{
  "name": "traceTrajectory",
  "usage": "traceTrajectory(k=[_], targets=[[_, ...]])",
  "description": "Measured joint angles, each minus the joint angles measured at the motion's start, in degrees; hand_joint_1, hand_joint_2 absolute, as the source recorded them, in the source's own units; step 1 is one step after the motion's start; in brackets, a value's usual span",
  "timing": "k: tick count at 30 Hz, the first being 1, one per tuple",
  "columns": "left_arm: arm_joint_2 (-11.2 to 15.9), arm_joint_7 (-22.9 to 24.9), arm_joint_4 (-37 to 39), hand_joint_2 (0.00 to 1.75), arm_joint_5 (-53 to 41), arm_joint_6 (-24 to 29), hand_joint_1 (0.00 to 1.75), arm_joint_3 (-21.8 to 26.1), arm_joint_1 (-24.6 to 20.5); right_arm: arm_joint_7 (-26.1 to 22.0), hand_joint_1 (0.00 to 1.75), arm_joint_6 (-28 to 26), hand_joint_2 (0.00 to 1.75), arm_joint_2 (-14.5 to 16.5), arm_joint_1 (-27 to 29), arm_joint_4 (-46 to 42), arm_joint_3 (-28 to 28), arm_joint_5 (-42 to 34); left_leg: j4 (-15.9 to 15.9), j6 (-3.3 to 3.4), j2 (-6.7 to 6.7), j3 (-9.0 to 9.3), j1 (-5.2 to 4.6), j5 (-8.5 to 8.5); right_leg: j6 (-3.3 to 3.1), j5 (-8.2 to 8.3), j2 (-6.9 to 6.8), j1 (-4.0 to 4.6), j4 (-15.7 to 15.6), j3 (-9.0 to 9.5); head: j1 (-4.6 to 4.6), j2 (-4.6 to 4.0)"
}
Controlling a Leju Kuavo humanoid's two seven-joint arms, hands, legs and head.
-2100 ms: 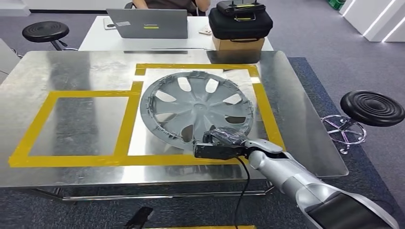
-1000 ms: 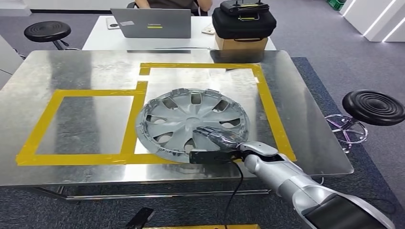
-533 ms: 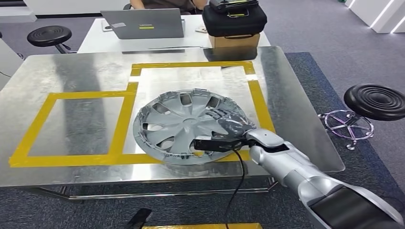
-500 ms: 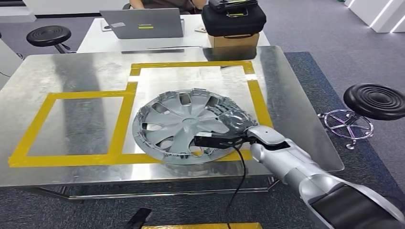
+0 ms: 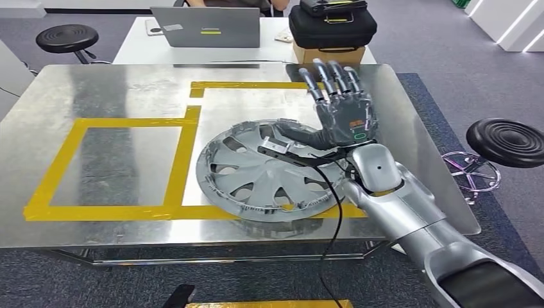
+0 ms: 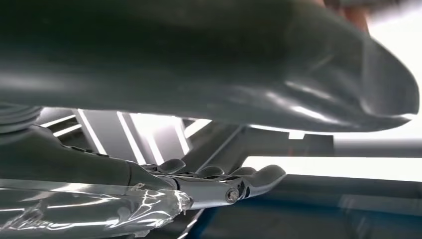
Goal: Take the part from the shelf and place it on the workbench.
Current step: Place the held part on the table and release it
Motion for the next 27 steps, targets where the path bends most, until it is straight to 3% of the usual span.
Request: traceTrajectory(k=[1, 2, 3, 4, 6, 8, 11, 13, 15, 16, 17, 19, 21, 23, 27], targets=[[0.0, -0.1, 0.0, 1.75, 0.2, 0.2, 0.0, 0.1, 0.1, -0.6, 0.0, -2.5, 0.0, 0.2, 1.7, -3.0, -1.2, -0.8, 0.0, 0.07, -0.1, 0.08, -0.02, -0.08, 0.01, -0.54, 0.0, -0.01, 2.4, -1.2, 0.01, 0.0], [0.0, -0.2, 0.0, 1.75, 0.4, 0.4, 0.0, 0.2, 0.3, -1.8, 0.0, -4.5, 0.0, 0.5, 3.6, -6.1, -2.4, -2.3, 0.0, 0.08, -0.23, 0.2, -0.01, -0.18, -0.03, 0.02, -0.01, -0.01, 2.7, -1.42, 0.04, 0.0], [0.0, -0.3, 0.0, 1.75, 0.5, 0.6, 0.0, 0.3, 0.5, -3.5, 0.0, -5.9, 0.0, 0.9, 5.5, -9.2, -3.7, -4.1, 0.0, -0.01, -0.36, 0.37, 0.0, -0.29, -0.12, 1.53, -0.02, -0.03, 0.7, -0.56, 0.05, 0.0], [-0.1, -0.4, 0.0, 1.75, 0.7, 0.7, 0.0, 0.5, 0.7, -5.4, 0.0, -6.8, 0.0, 1.5, 7.2, -12.3, -5.0, -5.7, 0.0, -0.18, -0.46, 0.55, 0.03, -0.45, -0.22, 3.57, -0.03, -0.05, -3.0, 1.15, 0.08, 0.0], [-0.2, -0.6, 0.0, 1.75, 0.8, 0.9, 0.0, 0.8, 0.8, -8.1, 0.0, -7.4, 0.0, 2.8, 9.4, -17.4, -7.2, -7.6, 0.1, -0.75, -0.52, 0.8, -0.18, -0.76, -0.47, 6.08, 0.02, 0.0, -9.9, 4.68, 0.02, 0.01], [-0.2, -0.7, 0.0, 1.75, 0.9, 1.1, 0.0, 1.2, 0.8, -11.2, 0.0, -7.4, 0.0, 4.0, 11.2, -21.0, -8.9, -10.3, -0.1, -1.37, -0.52, 0.97, -0.33, -0.81, -0.98, 6.25, 0.13, 0.22, -12.3, 6.02, -0.11, 0.01], [-0.3, -0.9, 0.0, 1.75, 1.4, 1.4, 0.0, 1.7, 1.0, -20.9, 0.0, -7.4, 0.0, 7.3, 15.6, -26.7, -12.2, -20.6, -0.2, -2.34, -0.42, 1.09, -0.14, -1.2, -2.17, 6.37, 0.14, 0.24, -12.6, 6.11, -0.25, 0.0], [-0.3, -1.1, 0.0, 1.75, 1.6, 1.5, 0.0, 1.9, 1.0, -24.8, 0.0, -7.4, 0.0, 9.6, 18.1, -29.9, -13.7, -25.3, 3.7, -2.77, -0.25, -0.69, -0.2, -3.68, -2.81, 6.42, 0.14, 0.04, -12.8, 6.26, -0.55, 0.0], [-0.3, -1.2, 0.0, 1.75, 1.8, 1.7, 0.0, 2.1, 1.0, -27.1, 0.0, -7.4, 0.0, 10.9, 20.2, -32.5, -14.4, -29.4, 10.9, -2.93, -0.21, -4.28, -0.26, -7.1, -3.19, 6.31, 0.12, 0.14, -12.8, 6.33, -0.76, 0.0], [-0.3, -1.3, 0.0, 1.75, 2.0, 1.8, 0.0, 2.4, 1.0, -28.7, 0.0, -7.4, 0.0, 11.5, 21.7, -34.0, -14.5, -32.9, 13.6, -2.91, -0.2, -5.74, -0.29, -7.94, -3.27, 6.25, 0.1, 0.23, -12.8, 6.37, -0.78, 0.0], [-0.3, -1.5, 0.0, 1.75, 2.3, 1.9, 0.0, 2.7, 1.1, -30.5, 0.0, -7.3, 0.0, 12.0, 23.4, -35.6, -14.5, -36.7, 14.6, -2.81, -0.2, -6.34, -0.35, -7.75, -3.33, 6.21, 0.09, 0.31, -12.8, 6.42, -0.77, 0.0], [-0.2, -1.9, 0.0, 1.75, 2.7, 2.0, 0.0, 3.2, 1.2, -34.4, 0.0, -7.3, 0.0, 12.7, 27.0, -39.4, -13.7, -44.1, 11.0, -2.41, -0.2, -4.54, -0.51, -4.78, -3.33, 6.13, 0.09, 0.39, -12.8, 6.57, -0.77, 0.0], [-0.1, -2.3, 0.0, 1.75, 3.0, 2.1, 0.0, 3.6, 1.2, -37.7, 0.0, -7.3, 0.0, 12.8, 30.2, -43.2, -11.8, -49.0, 3.8, -1.91, -0.19, -0.75, -0.69, -1.75, -3.12, 5.99, 0.19, 0.54, -12.7, 6.65, -0.79, 0.0], [-0.1, -2.6, 0.0, 1.75, 3.2, 2.1, 0.0, 4.1, 1.1, -40.2, 0.0, -7.3, 0.0, 12.8, 33.2, -46.6, -9.2, -51.6, -0.1, -1.5, -0.22, 1.27, -0.8, -0.99, -2.66, 5.92, 0.29, 0.77, -12.7, 6.62, -0.78, 0.0], [-0.1, -2.7, 0.0, 1.75, 3.3, 2.1, 0.0, 4.5, 1.3, -41.7, 0.0, -7.3, 0.0, 12.7, 36.4, -50.6, -6.4, -53.1, -0.9, -0.41, -0.23, 1.56, -0.63, -0.8, -1.4, 5.17, 0.25, 0.73, -12.1, 6.37, -0.64, 0.0]])
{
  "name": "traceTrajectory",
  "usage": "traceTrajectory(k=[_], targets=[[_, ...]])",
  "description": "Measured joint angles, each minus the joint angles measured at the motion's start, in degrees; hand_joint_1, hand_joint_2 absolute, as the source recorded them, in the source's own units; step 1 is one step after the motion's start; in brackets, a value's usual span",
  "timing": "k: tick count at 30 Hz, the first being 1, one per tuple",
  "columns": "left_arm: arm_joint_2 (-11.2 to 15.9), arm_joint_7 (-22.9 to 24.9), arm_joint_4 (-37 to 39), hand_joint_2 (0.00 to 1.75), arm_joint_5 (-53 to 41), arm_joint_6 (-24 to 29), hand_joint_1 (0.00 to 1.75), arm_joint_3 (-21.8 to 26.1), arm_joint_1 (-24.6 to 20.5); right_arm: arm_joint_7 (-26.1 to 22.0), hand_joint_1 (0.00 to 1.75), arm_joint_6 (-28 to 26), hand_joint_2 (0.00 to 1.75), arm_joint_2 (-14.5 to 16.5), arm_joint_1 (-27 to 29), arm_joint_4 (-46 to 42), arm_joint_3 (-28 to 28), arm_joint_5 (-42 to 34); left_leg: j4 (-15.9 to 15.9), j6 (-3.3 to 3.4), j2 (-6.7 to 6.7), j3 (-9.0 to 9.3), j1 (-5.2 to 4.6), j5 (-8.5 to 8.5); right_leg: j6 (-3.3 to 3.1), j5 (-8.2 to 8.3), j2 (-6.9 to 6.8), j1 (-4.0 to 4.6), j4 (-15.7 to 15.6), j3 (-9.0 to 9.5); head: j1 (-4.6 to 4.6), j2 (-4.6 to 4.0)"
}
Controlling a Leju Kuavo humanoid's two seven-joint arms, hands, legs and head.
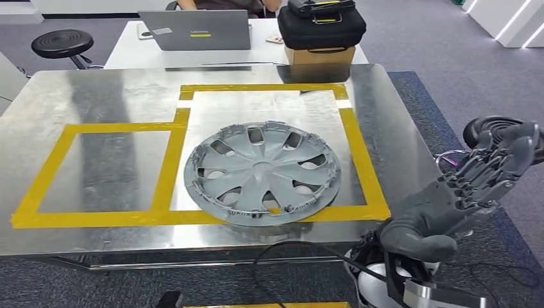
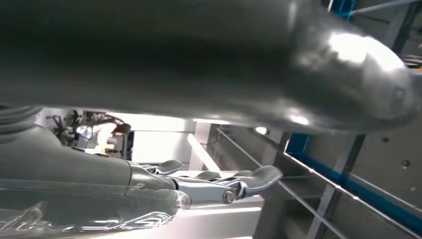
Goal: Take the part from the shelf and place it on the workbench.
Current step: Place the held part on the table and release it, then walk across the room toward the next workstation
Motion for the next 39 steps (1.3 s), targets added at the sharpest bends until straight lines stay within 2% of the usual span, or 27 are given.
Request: traceTrajectory(k=[2, 4, 5, 6, 7, 8, 9, 10, 11, 14, 15, 17, 19, 20, 21, 22, 24, 25, 27, 30, 31, 32, 34, 35, 36, 37, 39], targets=[[0.0, 0.0, 0.0, 1.75, 0.0, 0.0, 0.0, 0.0, 0.0, -0.2, 0.0, 0.0, 0.0, 0.0, 0.6, -1.1, 0.7, -0.2, -0.1, 0.4, 0.04, 0.08, 0.16, 0.12, 0.6, -3.08, -0.1, -0.11, 5.0, -2.23, 0.18, 0.0], [0.0, 0.0, 0.0, 1.75, 0.0, 0.0, 0.0, 0.1, 0.0, -0.7, 0.0, 0.0, 0.0, -0.2, 1.3, -1.9, 1.3, 0.0, -0.1, 0.52, 0.09, 0.08, 0.16, 0.12, 0.98, -6.46, -0.13, -0.26, 12.5, -5.55, 0.25, 0.0], [0.0, -0.1, 0.0, 1.31, 0.1, 0.0, 0.0, 0.2, 0.1, -0.9, 0.0, 0.0, 0.0, -0.3, 1.7, -2.3, 1.6, 0.2, -0.1, 0.53, 0.11, 0.1, 0.17, 0.12, 1.11, -7.0, -0.13, -0.31, 14.7, -6.5, 0.26, 0.01], [0.0, -0.4, 0.0, 0.87, 0.2, -0.1, 0.0, 0.3, 0.1, -1.0, 0.0, 0.0, 0.0, -0.5, 2.1, -2.8, 2.1, 0.1, -0.1, 0.51, 0.1, 0.14, 0.2, 0.1, 1.19, -6.49, -0.14, -0.39, 14.8, -6.42, 0.26, 0.01], [0.0, -0.8, 0.0, 0.44, 0.5, -0.2, 0.0, 0.4, 0.1, -1.1, 0.0, 0.0, 0.0, -0.7, 2.5, -3.3, 2.7, -0.4, -0.1, 0.46, 0.07, 0.23, 0.27, 0.08, 1.24, -5.04, -0.15, -0.48, 12.5, -5.19, 0.26, 0.01], [0.0, -1.3, 0.0, 0.0, 0.8, -0.5, 0.0, 0.6, 0.1, -1.1, 0.0, 0.0, 0.0, -1.0, 2.9, -3.8, 3.5, -1.4, -0.1, 0.33, 0.02, 0.37, 0.35, 0.02, 1.31, -3.16, -0.18, -0.61, 8.7, -3.08, 0.27, 0.01], [0.0, -1.7, 0.0, 0.0, 1.2, -0.7, 0.0, 0.9, 0.1, -1.1, 0.0, 0.0, 0.0, -1.3, 3.1, -4.2, 4.4, -2.4, 0.0, 0.08, -0.02, 0.48, 0.33, -0.07, 1.36, -1.81, -0.18, -0.66, 4.7, -0.89, 0.3, 0.0], [0.0, -2.1, 0.0, 0.0, 1.6, -1.0, 0.0, 1.2, 0.1, -1.1, 0.0, 0.0, 0.0, -1.7, 3.4, -4.6, 5.3, -3.1, 0.0, -0.25, -0.06, 0.55, 0.27, -0.15, 1.15, -0.87, -0.06, -0.72, 1.5, 0.84, 0.29, 0.0], [0.0, -2.4, 0.0, 0.0, 2.0, -1.4, 0.0, 1.5, 0.1, -1.1, 0.0, 0.0, 0.0, -2.0, 3.6, -4.8, 5.9, -3.4, 0.0, -0.6, -0.07, 0.59, 0.18, -0.17, 0.84, -0.55, 0.07, -0.73, -0.3, 1.83, 0.28, 0.0], [0.1, -2.8, 0.0, 0.0, 2.4, -2.2, 0.0, 2.2, 0.0, -1.0, 0.0, 0.0, 0.0, -2.6, 4.6, -5.1, 6.9, -2.3, -0.3, -1.51, -0.07, 0.67, 0.2, -0.05, -0.57, -0.43, 0.33, -0.58, -0.9, 2.03, 0.24, 0.0], [0.1, -2.5, 0.0, 0.0, 2.4, -2.0, 0.0, 2.3, 0.0, -0.9, 0.0, 0.0, 0.0, -2.6, 4.7, -5.1, 7.0, -2.0, 0.2, -1.77, -0.01, 0.51, 0.23, -0.48, -0.97, -0.33, 0.3, -0.61, -1.0, 2.04, 0.22, 0.0], [0.0, -2.1, 0.0, 0.0, 2.3, -1.6, 0.0, 2.6, 0.0, -0.5, 0.0, 0.0, 0.0, -2.7, 4.9, -5.1, 7.2, -1.4, 4.3, -2.15, 0.1, -1.33, 0.21, -3.17, -1.62, -0.18, 0.16, -0.75, -1.1, 2.05, 0.05, 0.0], [0.0, -2.1, 0.0, 0.0, 2.3, -1.8, 0.0, 2.8, 0.0, 0.0, 0.0, 0.0, 0.0, -2.8, 5.2, -4.9, 7.2, -0.7, 11.8, -2.26, 0.13, -4.89, 0.14, -6.76, -1.89, -0.18, 0.05, -0.66, -1.1, 1.94, -0.1, 0.0], [0.1, -2.3, 0.0, 0.0, 2.4, -2.0, 0.0, 2.8, 0.0, 0.2, 0.0, 0.0, 0.0, -2.9, 5.4, -4.8, 7.2, -0.4, 14.5, -2.24, 0.13, -6.22, 0.11, -7.54, -1.93, -0.18, 0.02, -0.61, -1.1, 1.91, -0.1, 0.0], [0.1, -2.4, 0.0, 0.0, 2.4, -2.2, 0.0, 2.9, 0.1, 0.4, 0.0, 0.0, 0.0, -3.0, 5.5, -4.7, 7.2, -0.2, 15.4, -2.15, 0.13, -6.69, 0.08, -7.24, -1.94, -0.19, 0.01, -0.57, -1.1, 1.9, -0.1, 0.0], [0.1, -2.4, 0.0, 0.0, 2.4, -2.2, 0.0, 2.9, 0.1, 0.5, 0.0, 0.0, 0.0, -3.0, 5.6, -4.6, 7.2, -0.1, 14.1, -2.01, 0.13, -6.07, 0.06, -5.9, -1.93, -0.18, 0.02, -0.55, -1.1, 1.92, -0.11, 0.0], [0.1, -2.5, 0.0, 0.0, 2.4, -2.3, 0.0, 3.0, 0.0, 0.6, 0.0, 0.0, 0.0, -3.1, 5.7, -4.5, 7.2, 0.0, 7.3, -1.64, 0.14, -2.59, 0.03, -2.23, -1.78, -0.18, 0.08, -0.51, -1.0, 1.97, -0.14, 0.0], [0.1, -2.5, 0.0, 0.0, 2.4, -2.4, 0.0, 3.0, 0.0, 0.6, 0.0, 0.0, 0.0, -3.1, 5.7, -4.4, 7.2, 0.0, 3.9, -1.46, 0.13, -0.88, 0.04, -1.11, -1.58, -0.22, 0.14, -0.38, -0.9, 1.89, -0.17, 0.0], [0.0, -2.6, 0.0, 0.0, 2.4, -2.5, 0.0, 3.0, -0.1, 0.7, 0.0, 0.0, 0.0, -3.2, 5.7, -4.4, 7.2, 0.1, 0.4, -1.08, 0.08, 0.66, -0.03, -0.54, -0.98, -0.2, 0.18, -0.17, -0.9, 1.72, -0.16, 0.0], [0.0, -2.6, 0.0, 0.0, 2.5, -2.6, 0.0, 3.1, 0.0, 0.8, 0.0, 0.0, 0.0, -3.3, 5.8, -4.3, 7.2, 0.1, -0.1, -0.28, 0.02, 0.7, 0.06, -0.37, 0.01, -0.42, 0.08, -0.24, -0.8, 1.46, -0.1, 0.0], [0.0, -2.5, 0.0, 0.44, 2.5, -2.6, 0.0, 3.1, 0.0, 0.9, 0.0, 0.0, 0.0, -3.3, 5.8, -4.3, 7.2, 0.1, -0.2, 0.0, 0.04, 0.74, 0.18, -0.28, 0.32, -1.28, 0.02, -0.27, 0.4, 0.9, 0.1, 0.0], [-0.1, -2.3, 0.0, 0.87, 2.7, -2.6, 0.0, 3.2, 0.0, 1.1, 0.0, 0.0, 0.0, -3.3, 5.7, -4.3, 7.2, 0.1, -0.3, 0.23, 0.07, 0.78, 0.28, -0.23, 0.61, -2.77, -0.04, -0.31, 2.9, -0.27, 0.24, 0.0], [-0.1, -1.8, 0.0, 1.75, 3.1, -2.9, 0.0, 3.4, 0.0, 1.5, 0.0, 0.0, 0.0, -3.4, 5.7, -4.1, 7.2, 0.0, -0.3, 0.53, 0.2, 0.77, 0.21, -0.15, 1.01, -6.47, -0.11, -0.36, 10.3, -3.56, 0.53, 0.0], [-0.1, -1.6, 0.0, 1.75, 3.3, -3.1, 0.0, 3.6, 0.1, 1.8, 0.0, 0.0, 0.0, -3.5, 5.7, -4.0, 7.2, 0.0, -0.2, 0.58, 0.26, 0.75, 0.17, -0.1, 1.1, -7.6, -0.12, -0.38, 13.3, -4.9, 0.54, 0.0], [-0.1, -1.4, 0.0, 1.75, 3.4, -3.3, 0.0, 3.8, 0.1, 1.9, 0.0, 0.0, 0.0, -3.6, 5.7, -3.8, 7.2, 0.0, -0.2, 0.61, 0.3, 0.75, 0.15, -0.03, 1.15, -7.7, -0.12, -0.39, 14.4, -5.32, 0.57, 0.0], [-0.1, -1.2, 0.0, 1.75, 3.5, -3.4, 0.0, 4.1, 0.1, 2.0, 0.0, 0.0, 0.0, -3.7, 5.7, -3.7, 7.2, 0.0, -0.2, 0.6, 0.28, 0.78, 0.15, -0.03, 1.14, -6.7, -0.12, -0.4, 13.3, -4.61, 0.57, 0.0], [-0.1, -1.1, 0.0, 1.75, 3.6, -3.6, 0.0, 4.2, 0.0, 2.1, 0.0, 0.0, 0.0, -3.8, 5.6, -3.5, 7.2, 0.0, -0.2, 0.44, 0.17, 0.86, 0.15, 0.01, 1.1, -3.21, -0.14, -0.53, 6.0, -0.7, 0.6, 0.0]])
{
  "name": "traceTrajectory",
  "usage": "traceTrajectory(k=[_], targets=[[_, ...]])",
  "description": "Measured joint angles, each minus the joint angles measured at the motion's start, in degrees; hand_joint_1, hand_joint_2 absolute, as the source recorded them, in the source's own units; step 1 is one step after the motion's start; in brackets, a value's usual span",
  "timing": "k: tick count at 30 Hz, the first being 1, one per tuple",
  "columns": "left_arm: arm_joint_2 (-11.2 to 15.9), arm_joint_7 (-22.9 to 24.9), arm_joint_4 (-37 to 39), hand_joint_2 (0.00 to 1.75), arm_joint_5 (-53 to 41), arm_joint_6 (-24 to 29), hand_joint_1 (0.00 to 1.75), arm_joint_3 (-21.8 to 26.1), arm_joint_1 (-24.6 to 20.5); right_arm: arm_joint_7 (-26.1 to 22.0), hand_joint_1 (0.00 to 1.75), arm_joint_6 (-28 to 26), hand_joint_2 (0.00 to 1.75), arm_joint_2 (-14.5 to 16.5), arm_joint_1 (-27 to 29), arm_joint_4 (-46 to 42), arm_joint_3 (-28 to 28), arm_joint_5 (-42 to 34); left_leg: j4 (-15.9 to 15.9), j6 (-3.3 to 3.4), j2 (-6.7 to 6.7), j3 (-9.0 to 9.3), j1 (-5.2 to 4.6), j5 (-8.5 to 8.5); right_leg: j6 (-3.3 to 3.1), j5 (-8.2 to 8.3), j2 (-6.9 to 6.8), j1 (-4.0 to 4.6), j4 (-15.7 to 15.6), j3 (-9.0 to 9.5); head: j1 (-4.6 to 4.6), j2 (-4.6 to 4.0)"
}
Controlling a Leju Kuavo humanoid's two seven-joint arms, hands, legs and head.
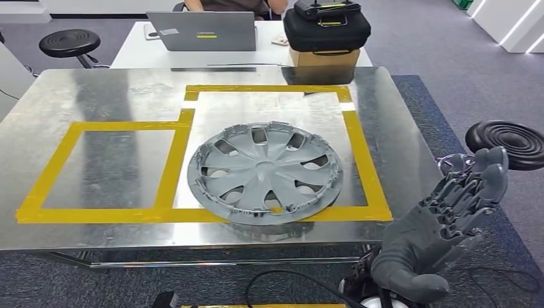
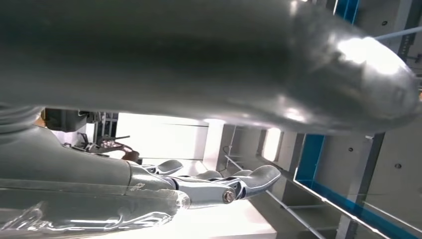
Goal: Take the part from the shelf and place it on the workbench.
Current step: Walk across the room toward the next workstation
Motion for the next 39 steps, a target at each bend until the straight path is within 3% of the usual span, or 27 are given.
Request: traceTrajectory(k=[2, 6, 7, 9, 11, 12, 13, 14, 17, 18, 21, 22, 23, 25, 26, 27, 28, 29, 31, 33, 34, 36, 37, 39], targets=[[0.0, 0.0, 0.0, 1.75, 0.0, -0.1, 0.0, 0.0, 0.0, 0.0, 0.0, 0.0, 0.0, 0.0, -0.1, 0.1, 0.0, 0.0, 0.1, -0.49, -0.1, -0.16, -0.25, 0.14, -0.35, 2.12, 0.14, -0.07, -5.9, 3.06, -0.03, 0.0], [0.1, 0.0, 0.0, 1.75, 0.0, -0.3, 0.0, 0.1, 0.0, 0.2, 0.0, 0.0, 0.0, -0.2, -0.3, 0.3, 0.1, 0.1, 0.1, -1.8, -0.14, -0.6, -0.34, 0.44, -1.86, 3.05, 0.31, 0.02, -7.0, 3.02, -0.11, 0.0], [0.1, 0.0, 0.0, 1.75, 0.0, -0.3, 0.0, 0.1, -0.1, 0.3, 0.0, 0.0, 0.0, -0.2, -0.4, 0.4, 0.1, 0.2, 0.9, -2.06, -0.12, -0.96, -0.31, -0.49, -2.32, 3.36, 0.23, -0.05, -7.2, 2.84, -0.18, 0.0], [0.2, -0.2, 0.0, 1.75, 0.0, -0.4, 0.0, 0.2, -0.1, 0.4, 0.0, 0.0, 0.0, -0.2, -0.5, 0.5, 0.2, 0.5, 5.9, -2.45, -0.07, -2.89, -0.33, -4.53, -2.97, 4.03, 0.04, -0.17, -7.4, 2.21, -0.39, 0.0], [0.2, -0.4, 0.0, 1.75, 0.0, -0.5, 0.0, 0.2, -0.1, 0.5, 0.0, 0.0, 0.0, -0.3, -0.5, 0.7, 0.2, 0.6, 13.0, -2.64, -0.07, -5.39, -0.36, -8.66, -3.15, 4.81, -0.06, -0.09, -7.4, 1.13, -0.51, 0.0], [0.3, -0.4, 0.0, 1.75, 0.0, -0.5, 0.0, 0.2, -0.1, 0.6, 0.0, 0.0, 0.0, -0.3, -0.5, 0.8, 0.2, 0.7, 14.9, -2.64, -0.07, -5.75, -0.37, -9.47, -3.16, 5.28, -0.08, -0.03, -7.3, 0.53, -0.5, 0.0], [0.3, -0.5, 0.0, 1.75, 0.0, -0.5, 0.0, 0.3, -0.1, 0.6, 0.0, 0.0, 0.0, -0.4, -0.5, 0.8, 0.3, 0.7, 14.8, -2.57, -0.07, -5.07, -0.38, -9.23, -3.14, 5.78, -0.08, 0.01, -7.3, -0.07, -0.51, 0.0], [0.3, -0.5, 0.0, 1.75, 0.0, -0.5, 0.0, 0.3, -0.1, 0.6, 0.0, 0.0, 0.0, -0.4, -0.5, 0.9, 0.4, 0.7, 12.6, -2.44, -0.07, -3.32, -0.38, -8.16, -3.05, 6.28, -0.05, 0.03, -7.3, -0.63, -0.51, 0.0], [0.3, -0.7, 0.0, 1.75, 0.0, -0.6, 0.0, 0.3, -0.3, 0.6, 0.0, 0.0, 0.0, -0.5, -0.5, 1.0, 0.7, 0.8, 1.7, -1.81, -0.12, 3.66, -0.47, -5.07, -2.36, 7.79, 0.07, 0.23, -7.2, -2.06, -0.54, 0.01], [0.2, -0.9, 0.0, 1.75, 0.0, -0.7, 0.0, 0.4, -0.4, 0.6, 0.0, 0.0, 0.0, -0.5, -0.5, 1.0, 0.7, 0.8, -0.2, -1.48, -0.18, 4.62, -0.56, -4.67, -2.02, 8.32, 0.04, 0.3, -7.2, -2.36, -0.57, 0.01], [0.1, -1.2, 0.0, 1.75, 0.0, -0.8, 0.0, 0.4, -0.2, 0.6, 0.0, 0.0, 0.0, -0.6, -0.5, 1.1, 0.9, 0.9, -0.9, -0.23, -0.17, 4.07, -0.74, -3.36, -1.04, 9.62, -0.03, 0.1, -7.9, -2.73, -0.69, 0.01], [0.1, -1.2, 0.0, 1.75, 0.0, -0.8, 0.0, 0.4, -0.1, 0.6, 0.0, 0.0, 0.0, -0.7, -0.5, 1.1, 0.9, 0.9, -1.0, 0.18, -0.05, 3.72, -0.69, -2.77, -0.73, 8.77, -0.05, 0.01, -7.5, -3.08, -0.66, 0.01], [0.1, -1.3, 0.0, 1.75, 0.0, -0.8, 0.0, 0.5, -0.1, 0.6, 0.0, 0.0, 0.0, -0.7, -0.5, 1.1, 1.0, 0.9, -1.0, 0.53, 0.09, 3.22, -0.59, -2.14, -0.45, 6.83, -0.06, -0.04, -5.9, -3.72, -0.62, 0.0], [0.1, -1.3, 0.0, 1.75, 0.0, -0.8, 0.0, 0.6, -0.1, 0.6, 0.0, 0.0, 0.0, -0.8, -0.5, 1.1, 1.0, 0.9, -1.0, 0.93, 0.28, 1.89, -0.56, -0.99, -0.02, 0.86, -0.11, -0.1, 0.7, -5.51, -0.49, 0.0], [0.1, -1.3, 0.0, 1.75, 0.0, -0.8, 0.0, 0.7, -0.1, 0.6, 0.0, 0.0, 0.0, -0.9, -0.5, 1.2, 1.0, 0.9, -1.0, 0.97, 0.37, 1.13, -0.58, -0.41, 0.1, -1.49, -0.1, -0.11, 4.5, -6.15, -0.48, 0.0], [0.1, -1.3, 0.0, 1.75, 0.0, -0.8, 0.0, 0.8, -0.1, 0.6, 0.0, 0.0, 0.0, -1.0, -0.5, 1.3, 1.0, 0.9, -1.0, 0.95, 0.44, 0.33, -0.59, 0.2, 0.16, -2.65, -0.09, -0.1, 7.2, -6.18, -0.48, 0.0], [0.1, -1.3, 0.0, 1.75, 0.0, -0.8, 0.0, 0.9, -0.1, 0.6, 0.0, 0.0, 0.0, -1.0, -0.5, 1.3, 1.0, 0.9, -0.9, 0.88, 0.49, -0.48, -0.6, 0.79, 0.17, -2.57, -0.09, -0.1, 8.1, -5.31, -0.49, 0.0], [0.1, -1.3, 0.0, 1.75, 0.0, -0.8, 0.0, 1.0, -0.1, 0.6, 0.0, 0.0, 0.0, -1.1, -0.5, 1.4, 1.0, 0.9, -0.9, 0.76, 0.51, -1.24, -0.57, 1.36, 0.17, -1.56, -0.09, -0.11, 7.2, -3.46, -0.49, 0.01], [0.1, -1.4, 0.0, 1.75, 0.0, -0.8, 0.0, 1.0, -0.2, 0.6, 0.0, 0.0, 0.0, -1.1, -0.6, 1.5, 1.0, 0.9, -0.8, 0.3, 0.48, -2.5, -0.54, 2.42, 0.13, 0.1, -0.1, -0.15, 0.6, 2.77, -0.47, 0.01], [0.1, -1.5, 0.0, 1.75, 0.0, -0.8, 0.0, 1.1, -0.2, 0.7, 0.0, 0.0, 0.0, -1.2, -0.8, 1.5, 1.1, 1.0, -0.6, -0.35, 0.46, -3.19, -0.65, 3.38, -0.18, -0.6, 0.0, -0.06, -6.5, 7.94, -0.51, 0.0], [0.1, -1.5, 0.0, 1.75, 0.0, -0.8, 0.0, 1.1, -0.2, 0.7, 0.0, 0.0, 0.0, -1.2, -0.9, 1.5, 1.2, 1.0, -0.7, -0.68, 0.47, -3.34, -0.68, 3.88, -0.51, -1.18, 0.06, 0.07, -8.3, 8.93, -0.55, 0.0], [0.2, -1.5, 0.0, 1.75, -0.1, -0.7, 0.0, 1.2, -0.2, 0.8, 0.0, 0.0, 0.0, -1.2, -0.8, 1.5, 1.2, 1.0, -0.8, -1.33, 0.49, -3.5, -0.61, 4.66, -1.49, -0.76, 0.03, 0.17, -8.8, 8.36, -0.57, 0.0], [0.2, -1.6, 0.0, 1.75, -0.1, -0.7, 0.0, 1.2, -0.2, 0.8, 0.0, 0.0, 0.0, -1.3, -0.7, 1.5, 1.2, 1.0, -0.5, -1.64, 0.48, -3.77, -0.54, 4.06, -2.03, -0.28, -0.05, 0.15, -8.8, 7.99, -0.58, 0.0], [0.2, -1.6, 0.0, 1.75, -0.1, -0.7, 0.0, 1.2, -0.2, 0.8, 0.0, 0.0, 0.0, -1.3, -0.7, 1.5, 1.3, 1.1, 2.9, -2.13, 0.47, -5.16, -0.48, -0.15, -2.93, 0.93, -0.23, 0.01, -8.8, 6.99, -0.73, 0.0]])
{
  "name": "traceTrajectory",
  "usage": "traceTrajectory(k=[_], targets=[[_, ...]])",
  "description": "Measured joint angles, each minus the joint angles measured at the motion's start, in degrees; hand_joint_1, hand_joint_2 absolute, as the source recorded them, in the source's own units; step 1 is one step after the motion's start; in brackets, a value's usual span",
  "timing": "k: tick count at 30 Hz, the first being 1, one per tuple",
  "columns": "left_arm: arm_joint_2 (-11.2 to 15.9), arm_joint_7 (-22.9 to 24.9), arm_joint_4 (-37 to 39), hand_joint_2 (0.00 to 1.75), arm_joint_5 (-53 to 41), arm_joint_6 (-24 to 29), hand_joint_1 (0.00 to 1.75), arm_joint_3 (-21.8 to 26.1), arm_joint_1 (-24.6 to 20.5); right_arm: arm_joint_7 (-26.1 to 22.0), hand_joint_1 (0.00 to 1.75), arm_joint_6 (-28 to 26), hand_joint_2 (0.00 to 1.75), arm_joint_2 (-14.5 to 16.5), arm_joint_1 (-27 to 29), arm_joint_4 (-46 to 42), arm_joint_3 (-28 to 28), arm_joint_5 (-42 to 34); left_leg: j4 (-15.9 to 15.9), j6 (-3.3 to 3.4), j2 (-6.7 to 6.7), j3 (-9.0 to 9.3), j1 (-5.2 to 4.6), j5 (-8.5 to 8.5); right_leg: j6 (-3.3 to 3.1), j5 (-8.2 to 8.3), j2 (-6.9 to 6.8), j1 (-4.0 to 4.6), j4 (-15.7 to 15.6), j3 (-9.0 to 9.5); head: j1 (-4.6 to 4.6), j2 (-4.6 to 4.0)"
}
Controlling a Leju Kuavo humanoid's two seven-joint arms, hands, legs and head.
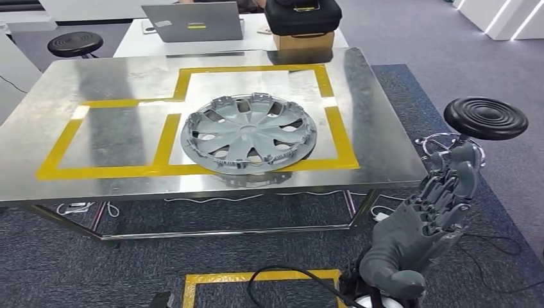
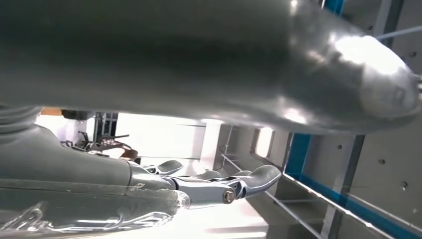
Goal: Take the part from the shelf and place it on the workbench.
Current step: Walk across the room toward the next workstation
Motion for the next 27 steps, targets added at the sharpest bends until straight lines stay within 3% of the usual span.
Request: traceTrajectory(k=[2, 3, 4, 5, 7, 9, 10, 12, 13, 14, 15, 17, 18, 19, 20, 22, 24, 25, 27], targets=[[0.0, -0.1, 0.0, 1.75, 0.0, 0.0, 0.0, 0.0, 0.0, 0.0, 0.0, 0.0, 0.0, 0.0, 0.0, 0.0, 0.1, 0.2, 7.1, -0.23, -0.01, -2.04, -0.03, -5.41, -0.37, 1.31, -0.05, 0.12, 0.0, -1.45, -0.14, 0.0], [0.1, -0.2, 0.0, 1.75, 0.0, 0.0, 0.0, 0.0, 0.0, 0.0, 0.0, 0.0, 0.0, 0.0, 0.1, 0.0, 0.1, 0.3, 10.2, -0.26, -0.01, -2.6, -0.05, -6.67, -0.41, 1.98, -0.05, 0.2, 0.1, -2.33, -0.14, 0.0], [0.1, -0.3, 0.0, 1.75, -0.1, 0.0, 0.0, 0.0, 0.0, 0.0, 0.0, 0.0, 0.0, 0.0, 0.1, 0.1, 0.1, 0.4, 11.9, -0.2, -0.01, -2.44, -0.08, -6.59, -0.4, 2.62, -0.05, 0.28, 0.1, -3.21, -0.14, 0.01], [0.1, -0.4, 0.0, 1.75, -0.1, 0.0, 0.0, 0.0, 0.0, 0.0, 0.0, 0.0, 0.0, 0.0, 0.2, 0.1, 0.1, 0.5, 11.8, -0.06, -0.01, -1.32, -0.11, -5.47, -0.31, 3.25, -0.04, 0.34, 0.1, -4.08, -0.14, 0.01], [0.1, -0.5, 0.0, 1.75, -0.4, 0.0, 0.0, 0.0, -0.1, -0.1, 0.0, 0.0, 0.0, 0.0, 0.5, 0.1, 0.1, 0.8, 6.5, 0.4, -0.01, 3.58, -0.16, -2.97, 0.0, 4.44, 0.02, 0.42, 0.2, -5.54, -0.14, 0.0], [0.0, -0.7, 0.0, 1.75, -0.7, 0.0, 0.0, 0.0, -0.2, -0.4, 0.0, 0.0, 0.0, 0.0, 0.9, 0.0, 0.1, 0.9, -1.1, 0.88, -0.04, 9.22, -0.26, -2.94, 0.45, 5.46, 0.0, 0.62, 0.4, -6.58, -0.12, 0.0], [-0.1, -0.8, 0.0, 1.75, -0.9, 0.0, 0.0, 0.0, -0.3, -0.5, 0.0, 0.0, 0.0, -0.1, 1.1, -0.1, 0.1, 0.9, -3.6, 1.15, -0.08, 10.74, -0.35, -3.41, 0.7, 6.03, -0.06, 0.68, 0.5, -6.94, -0.11, 0.0], [-0.2, -0.8, 0.0, 1.75, -1.4, -0.1, 0.0, 0.0, -0.3, -0.6, 0.0, 0.0, 0.0, -0.1, 1.5, -0.2, 0.1, 0.8, -5.2, 1.82, -0.07, 10.97, -0.44, -3.4, 1.25, 7.11, -0.13, 0.66, 0.3, -7.44, -0.1, 0.0], [-0.3, -0.9, 0.0, 1.75, -1.5, -0.1, 0.0, 0.0, -0.2, -0.7, 0.0, 0.0, 0.0, -0.2, 1.7, -0.2, 0.1, 0.8, -5.2, 2.2, -0.01, 10.57, -0.42, -2.88, 1.56, 6.82, -0.14, 0.58, 0.5, -7.75, -0.11, 0.0], [-0.4, -0.9, 0.0, 1.75, -1.6, -0.1, 0.0, 0.0, -0.1, -0.7, 0.0, 0.0, 0.0, -0.2, 1.9, -0.2, 0.0, 0.7, -5.3, 2.6, 0.07, 10.17, -0.36, -2.33, 1.89, 5.5, -0.11, 0.52, 1.4, -8.18, -0.06, 0.0], [-0.4, -0.9, 0.0, 1.75, -1.7, -0.2, 0.0, 0.0, -0.1, -0.7, 0.0, 0.0, 0.0, -0.3, 2.0, -0.2, 0.0, 0.6, -5.3, 2.92, 0.15, 9.62, -0.26, -1.72, 2.21, 3.17, -0.08, 0.44, 3.6, -8.9, 0.01, 0.01], [-0.4, -0.9, 0.0, 1.75, -1.7, -0.2, 0.0, 0.0, -0.2, -0.7, 0.0, 0.0, 0.0, -0.3, 2.1, -0.2, 0.0, 0.6, -5.3, 3.26, 0.19, 8.16, -0.28, -0.43, 2.74, -2.59, -0.08, 0.36, 10.7, -10.63, 0.18, 0.01], [-0.5, -0.9, 0.0, 1.75, -1.7, -0.2, 0.0, 0.0, -0.2, -0.7, 0.0, 0.0, 0.0, -0.3, 2.2, -0.2, 0.0, 0.6, -5.3, 3.28, 0.2, 7.27, -0.29, 0.26, 2.9, -4.29, -0.08, 0.33, 14.2, -11.17, 0.2, 0.01], [-0.5, -0.9, 0.0, 1.75, -1.7, -0.2, 0.0, 0.0, -0.2, -0.7, 0.0, 0.0, 0.0, -0.4, 2.2, -0.2, 0.0, 0.6, -5.2, 3.25, 0.21, 6.35, -0.3, 0.96, 2.97, -4.62, -0.08, 0.32, 16.4, -11.08, 0.2, 0.0], [-0.5, -0.9, 0.0, 1.75, -1.7, -0.2, 0.0, 0.0, -0.2, -0.7, 0.0, 0.0, 0.0, -0.5, 2.2, -0.2, 0.0, 0.6, -5.2, 3.18, 0.22, 5.44, -0.31, 1.64, 3.0, -3.69, -0.08, 0.31, 16.8, -10.15, 0.21, 0.0], [-0.5, -1.1, 0.0, 1.75, -1.7, -0.2, 0.0, 0.0, -0.2, -0.7, 0.0, 0.0, 0.0, -0.5, 2.2, -0.2, 0.0, 0.6, -5.0, 2.88, 0.19, 3.85, -0.29, 2.94, 2.97, -0.59, -0.09, 0.25, 11.8, -5.31, 0.2, 0.0], [-0.5, -1.4, 0.0, 1.75, -1.6, -0.3, 0.0, 0.0, -0.2, -0.7, 0.0, 0.0, 0.0, -0.5, 2.2, -0.2, 0.0, 0.7, -4.8, 2.37, 0.08, 2.88, -0.42, 4.06, 2.72, -0.56, -0.02, 0.25, 3.1, 1.12, 0.19, 0.01], [-0.5, -1.5, 0.0, 1.75, -1.6, -0.3, 0.0, 0.0, -0.2, -0.7, 0.0, 0.0, 0.0, -0.6, 2.1, -0.2, 0.0, 0.7, -4.7, 2.1, 0.05, 2.67, -0.48, 4.58, 2.47, -1.29, 0.04, 0.31, 0.1, 2.97, 0.21, 0.01], [-0.4, -1.5, 0.0, 0.87, -1.6, -0.2, 0.0, 0.0, -0.2, -0.7, 0.0, 0.0, 0.0, -0.6, 2.2, -0.3, 0.0, 0.8, -4.8, 1.53, 0.05, 2.4, -0.47, 5.42, 1.59, -1.7, 0.16, 0.44, -1.5, 3.33, 0.21, 0.01]])
